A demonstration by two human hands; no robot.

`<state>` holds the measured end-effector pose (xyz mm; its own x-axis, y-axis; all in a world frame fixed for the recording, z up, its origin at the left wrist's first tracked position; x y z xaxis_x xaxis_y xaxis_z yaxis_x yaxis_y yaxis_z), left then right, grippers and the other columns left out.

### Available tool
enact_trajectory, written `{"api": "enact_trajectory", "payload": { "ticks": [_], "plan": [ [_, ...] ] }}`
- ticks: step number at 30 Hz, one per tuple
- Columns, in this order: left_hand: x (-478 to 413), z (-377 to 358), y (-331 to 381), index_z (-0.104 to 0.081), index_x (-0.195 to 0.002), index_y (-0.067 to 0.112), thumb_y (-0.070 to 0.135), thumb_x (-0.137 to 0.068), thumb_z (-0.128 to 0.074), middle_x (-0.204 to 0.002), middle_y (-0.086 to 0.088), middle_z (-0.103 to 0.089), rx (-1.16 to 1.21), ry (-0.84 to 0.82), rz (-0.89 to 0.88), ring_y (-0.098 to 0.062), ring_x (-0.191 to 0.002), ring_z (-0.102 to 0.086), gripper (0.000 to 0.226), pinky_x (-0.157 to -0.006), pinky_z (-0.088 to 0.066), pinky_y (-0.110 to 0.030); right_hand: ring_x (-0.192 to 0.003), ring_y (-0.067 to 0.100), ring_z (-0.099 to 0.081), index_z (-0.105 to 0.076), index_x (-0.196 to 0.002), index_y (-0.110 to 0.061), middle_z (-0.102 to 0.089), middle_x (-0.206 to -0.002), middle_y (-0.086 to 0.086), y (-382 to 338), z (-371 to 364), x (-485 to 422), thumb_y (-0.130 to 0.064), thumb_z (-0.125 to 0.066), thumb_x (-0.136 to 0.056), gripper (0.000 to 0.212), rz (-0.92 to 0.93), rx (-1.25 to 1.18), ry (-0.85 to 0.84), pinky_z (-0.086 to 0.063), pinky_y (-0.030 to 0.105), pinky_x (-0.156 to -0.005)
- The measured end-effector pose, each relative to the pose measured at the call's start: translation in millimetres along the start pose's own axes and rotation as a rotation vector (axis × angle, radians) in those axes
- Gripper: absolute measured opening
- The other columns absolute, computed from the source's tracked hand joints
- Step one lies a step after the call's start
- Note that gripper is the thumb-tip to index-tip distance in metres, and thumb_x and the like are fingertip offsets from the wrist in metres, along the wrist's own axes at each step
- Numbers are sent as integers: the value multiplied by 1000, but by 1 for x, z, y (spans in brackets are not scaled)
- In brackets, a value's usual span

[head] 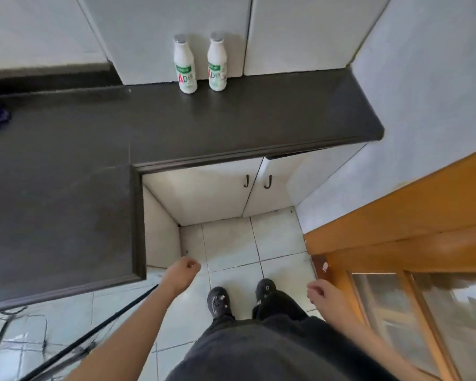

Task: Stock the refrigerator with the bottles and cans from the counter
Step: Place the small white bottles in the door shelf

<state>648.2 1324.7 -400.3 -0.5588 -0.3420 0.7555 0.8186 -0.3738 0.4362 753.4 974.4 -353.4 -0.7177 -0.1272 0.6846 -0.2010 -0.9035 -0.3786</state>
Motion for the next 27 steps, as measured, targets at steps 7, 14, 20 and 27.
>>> {"api": "enact_trajectory", "payload": {
  "ticks": [7,14,20,27],
  "plan": [
    [-30,52,76,-62,-109,17,26,-94,-51,-90,3,-63,252,56,-123,-13,-81,-60,20,-66,-43,-25,-100,10,-55,-59,-119,-18,-62,-111,-3,-119,46,-63,-20,-51,-95,25,184,-97,101,-41,24,-88],
    [-44,187,168,-63,-91,32,20,-94,-53,-87,10,-68,654,465,-269,3,-70,-61,15,-71,-47,-12,-95,1,-60,-62,-106,-21,-64,-99,-16,-306,147,-140,-15,-53,-93,17,536,-233,267,-46,20,-81],
    [-56,285,232,-60,-103,31,23,-93,-54,-103,12,-61,670,811,-375,7,-86,-56,14,-70,-39,-2,-101,5,-59,-57,-116,-18,-62,-109,-7,-450,199,-175,-16,-54,-91,25,779,-243,324,-48,28,-91],
    [-90,338,284,-48,-131,24,26,-94,-52,-119,18,-42,495,852,-462,3,-108,-46,37,-87,-40,-17,-109,14,-54,-52,-121,-14,-57,-119,-1,-533,199,-209,-33,-54,-92,34,802,-132,350,-46,33,-88]
  ]
}}
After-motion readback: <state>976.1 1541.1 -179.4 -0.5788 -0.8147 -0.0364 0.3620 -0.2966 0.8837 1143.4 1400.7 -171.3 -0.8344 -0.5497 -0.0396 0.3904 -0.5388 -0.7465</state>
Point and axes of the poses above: each hand's wrist, its own x-axis away from the middle knuckle, its own z-axis out of the back of the hand, y = z × x, the point moved 10 cm from there along -x, towards the middle knuckle
